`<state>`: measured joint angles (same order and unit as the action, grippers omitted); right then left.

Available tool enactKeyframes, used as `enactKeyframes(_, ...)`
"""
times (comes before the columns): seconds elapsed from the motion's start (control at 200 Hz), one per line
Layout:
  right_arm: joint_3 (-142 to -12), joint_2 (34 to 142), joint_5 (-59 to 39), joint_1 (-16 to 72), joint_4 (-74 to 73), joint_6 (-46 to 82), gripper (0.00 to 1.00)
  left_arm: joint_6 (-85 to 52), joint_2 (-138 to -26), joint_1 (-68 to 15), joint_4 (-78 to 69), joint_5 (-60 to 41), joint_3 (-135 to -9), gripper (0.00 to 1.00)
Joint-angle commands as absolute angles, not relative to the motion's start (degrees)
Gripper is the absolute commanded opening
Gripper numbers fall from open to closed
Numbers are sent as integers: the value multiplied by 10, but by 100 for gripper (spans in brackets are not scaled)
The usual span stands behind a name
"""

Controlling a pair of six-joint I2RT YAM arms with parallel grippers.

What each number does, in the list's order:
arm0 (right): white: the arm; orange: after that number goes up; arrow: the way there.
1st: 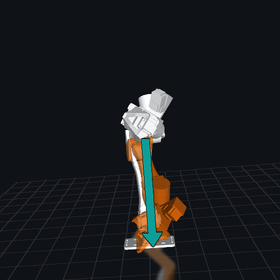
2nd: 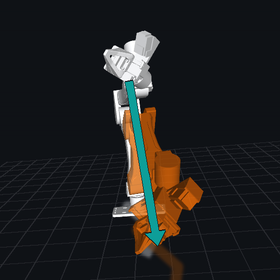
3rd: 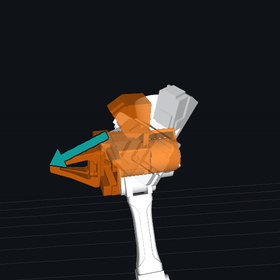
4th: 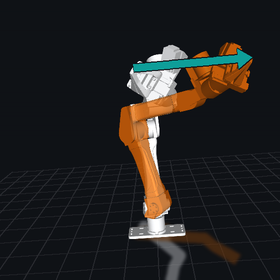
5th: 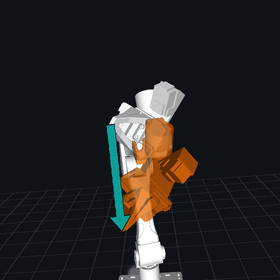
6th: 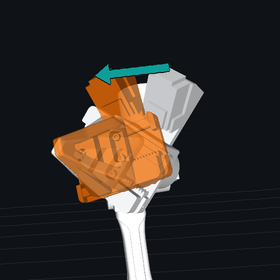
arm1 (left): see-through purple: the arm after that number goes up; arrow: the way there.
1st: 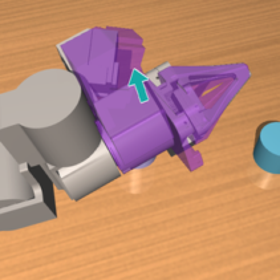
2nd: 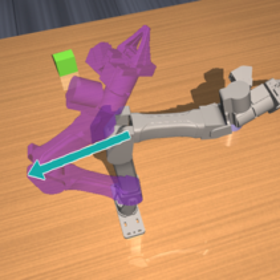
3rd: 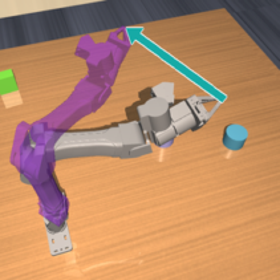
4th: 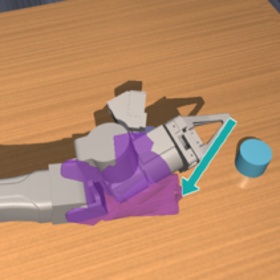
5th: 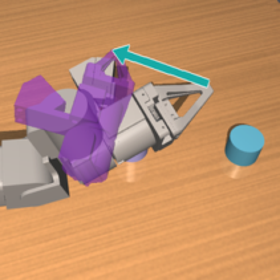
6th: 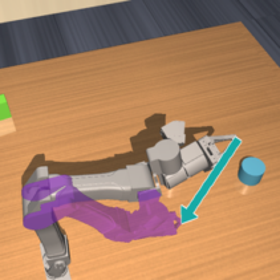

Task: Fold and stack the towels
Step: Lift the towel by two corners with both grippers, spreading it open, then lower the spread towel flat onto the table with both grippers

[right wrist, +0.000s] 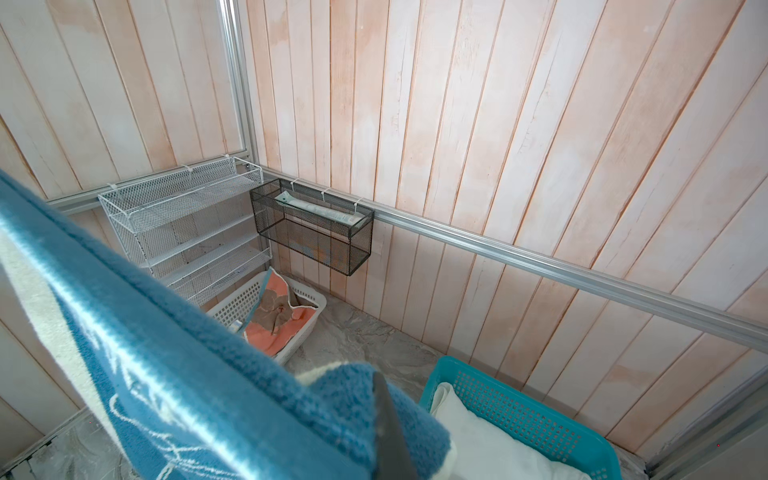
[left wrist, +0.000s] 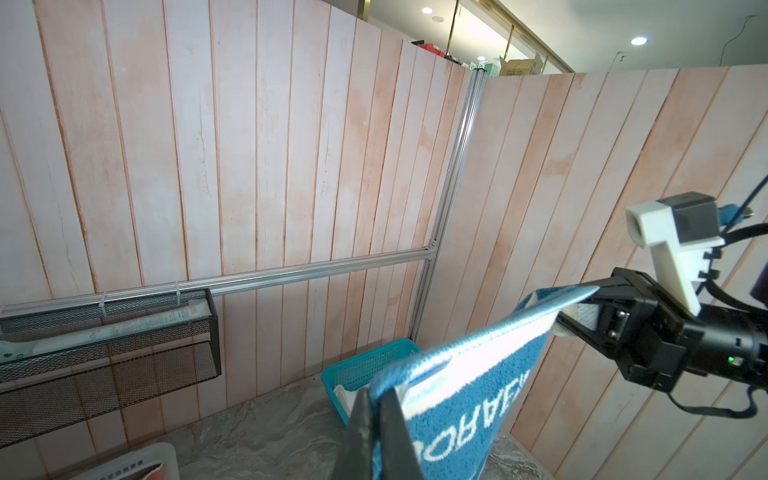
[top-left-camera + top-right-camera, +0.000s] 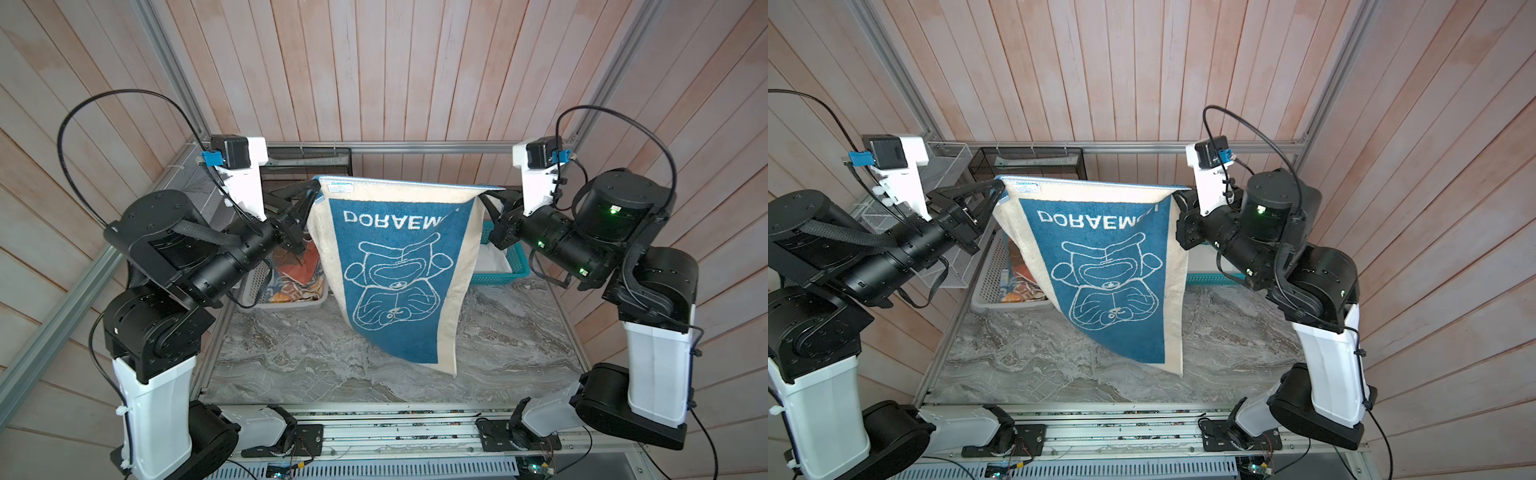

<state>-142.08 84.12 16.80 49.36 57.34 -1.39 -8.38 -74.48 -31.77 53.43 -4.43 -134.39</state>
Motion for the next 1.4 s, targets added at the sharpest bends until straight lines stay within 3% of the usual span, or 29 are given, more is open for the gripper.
enactKeyframes(0.0,-1446,801,233,484,539,-23,0,-62,-733,-305,513,33,-1384,0)
enactKeyframes(0.37,-1433,771,159,484,423,-49,0,-48,-728,-305,449,26,-1407,0)
enactKeyframes(0.49,-1409,776,220,484,378,-82,0,8,-738,-305,431,80,-1398,0)
enactKeyframes(0.705,-1463,894,332,464,366,-138,0,85,-825,-305,433,208,-1412,0)
enactKeyframes(0.805,-1474,940,238,386,372,-84,0,100,-872,-285,426,216,-1412,0)
enactKeyframes(0.93,-1430,994,81,293,347,10,0,44,-924,-202,409,124,-1387,0)
enactKeyframes(1.13,-1403,1127,-27,278,356,66,0,-13,-1014,-133,388,35,-1318,0)
enactKeyframes(1.27,-1303,1188,-111,279,355,91,0,-28,-1016,-130,313,17,-1151,0)
enactKeyframes(1.395,-1180,1206,-100,284,310,96,0,-60,-1024,-129,255,-18,-1026,0)
